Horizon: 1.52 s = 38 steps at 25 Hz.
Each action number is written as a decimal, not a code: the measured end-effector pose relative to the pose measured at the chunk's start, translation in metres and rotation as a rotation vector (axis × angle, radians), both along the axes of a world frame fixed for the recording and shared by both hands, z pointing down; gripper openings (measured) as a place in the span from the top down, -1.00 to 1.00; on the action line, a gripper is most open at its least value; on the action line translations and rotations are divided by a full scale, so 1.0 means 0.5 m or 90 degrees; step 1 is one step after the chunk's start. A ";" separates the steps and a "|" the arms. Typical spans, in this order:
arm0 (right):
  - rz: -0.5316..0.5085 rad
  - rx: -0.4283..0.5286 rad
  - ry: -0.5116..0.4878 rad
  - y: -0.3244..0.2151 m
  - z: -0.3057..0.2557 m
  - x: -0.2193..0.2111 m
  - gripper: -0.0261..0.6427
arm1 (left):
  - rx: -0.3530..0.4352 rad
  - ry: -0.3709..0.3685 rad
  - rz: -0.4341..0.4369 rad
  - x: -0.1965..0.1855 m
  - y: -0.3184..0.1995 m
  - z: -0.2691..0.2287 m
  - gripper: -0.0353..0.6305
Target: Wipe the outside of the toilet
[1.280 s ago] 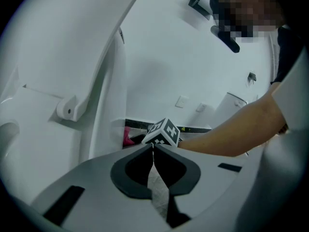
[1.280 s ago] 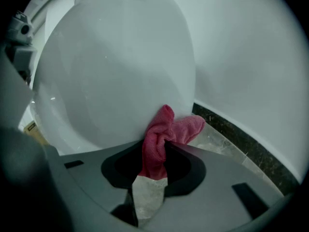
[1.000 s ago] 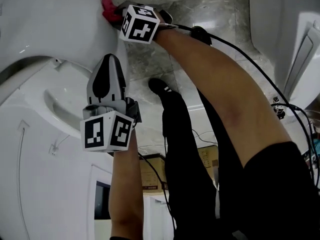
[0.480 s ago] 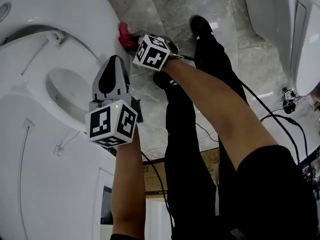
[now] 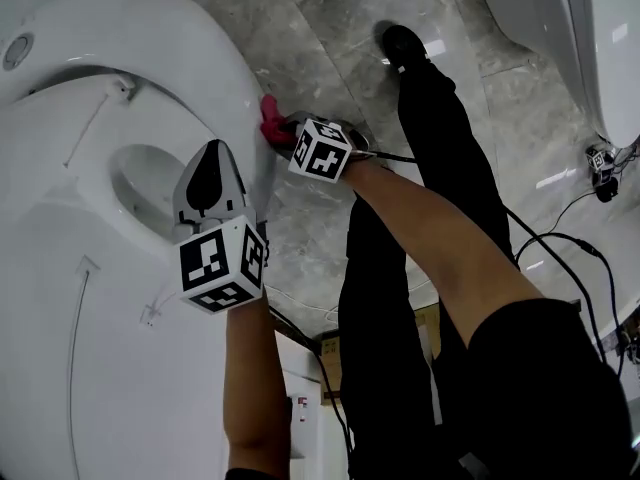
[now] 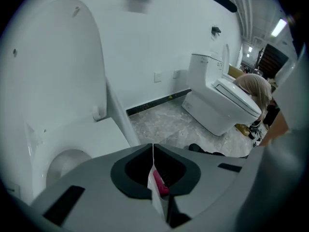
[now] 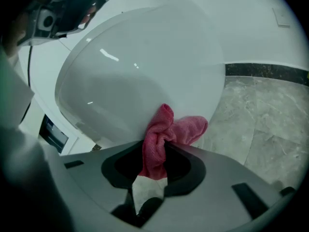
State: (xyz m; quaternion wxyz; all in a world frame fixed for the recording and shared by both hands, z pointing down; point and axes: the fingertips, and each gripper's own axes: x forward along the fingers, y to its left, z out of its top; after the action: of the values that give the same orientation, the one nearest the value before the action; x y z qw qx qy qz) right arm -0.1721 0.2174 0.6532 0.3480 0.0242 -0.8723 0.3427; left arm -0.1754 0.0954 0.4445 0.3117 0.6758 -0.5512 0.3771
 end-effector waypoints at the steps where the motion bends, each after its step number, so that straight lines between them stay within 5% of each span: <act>1: -0.017 -0.010 -0.007 0.025 -0.004 0.001 0.54 | -0.002 -0.001 0.006 -0.001 -0.001 0.000 0.83; 9: -0.303 -0.075 -0.096 0.273 -0.053 0.043 0.54 | -0.017 -0.023 0.041 -0.005 -0.027 0.007 0.83; 14: -0.151 -0.070 -0.072 0.069 -0.017 0.102 0.54 | -0.033 -0.074 0.117 -0.002 -0.054 0.011 0.83; 22: 0.047 0.071 -0.029 -0.462 0.065 0.048 0.54 | -0.089 -0.113 0.180 0.005 -0.133 0.028 0.83; 29: 0.067 0.123 -0.039 -0.682 0.103 -0.105 0.54 | -0.179 -0.149 0.241 0.028 -0.181 0.083 0.83; 38: -0.005 0.135 -0.052 -0.697 0.158 -0.175 0.55 | -0.210 -0.167 0.288 0.050 -0.207 0.121 0.83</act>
State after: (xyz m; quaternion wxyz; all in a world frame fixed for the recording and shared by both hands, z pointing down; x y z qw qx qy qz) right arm -0.2597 -0.1311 0.7322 0.3091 0.0436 -0.9171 0.2478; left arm -0.1502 -0.0082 0.5049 0.2517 0.6669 -0.3539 0.6055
